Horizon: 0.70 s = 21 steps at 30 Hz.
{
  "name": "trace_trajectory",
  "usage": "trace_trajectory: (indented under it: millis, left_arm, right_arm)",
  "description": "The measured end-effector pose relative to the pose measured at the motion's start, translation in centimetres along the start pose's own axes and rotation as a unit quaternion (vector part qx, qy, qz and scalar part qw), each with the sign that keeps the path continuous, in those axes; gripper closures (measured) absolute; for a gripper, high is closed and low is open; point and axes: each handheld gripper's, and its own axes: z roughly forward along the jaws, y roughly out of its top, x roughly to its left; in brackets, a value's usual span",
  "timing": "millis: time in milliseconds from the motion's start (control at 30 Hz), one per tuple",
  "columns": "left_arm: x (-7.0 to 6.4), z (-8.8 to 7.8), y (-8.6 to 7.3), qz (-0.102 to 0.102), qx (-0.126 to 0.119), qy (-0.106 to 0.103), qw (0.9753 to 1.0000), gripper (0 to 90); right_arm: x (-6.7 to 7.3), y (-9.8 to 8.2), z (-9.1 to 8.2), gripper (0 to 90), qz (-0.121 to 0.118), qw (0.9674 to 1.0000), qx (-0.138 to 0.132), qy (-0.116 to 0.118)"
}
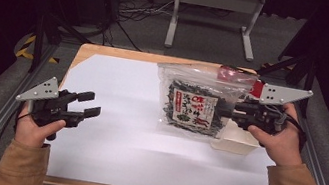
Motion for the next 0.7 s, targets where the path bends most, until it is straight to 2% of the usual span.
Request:
trace_trajectory:
  millis: [300,700]
  left_arm:
    - [0.4,0.4,-0.7,-0.001,-0.005,0.006,1.0,41.2]
    - [0.9,0.5,-1.3,-0.014,-0.001,0.015,0.9998,41.3]
  right_arm:
    - [-0.8,0.2,-1.8,78.1,0.003,0.9994,-0.009,-0.032]
    - [-2.1,-0.5,-4.4,78.1,0.016,0.9955,-0.02,-0.092]
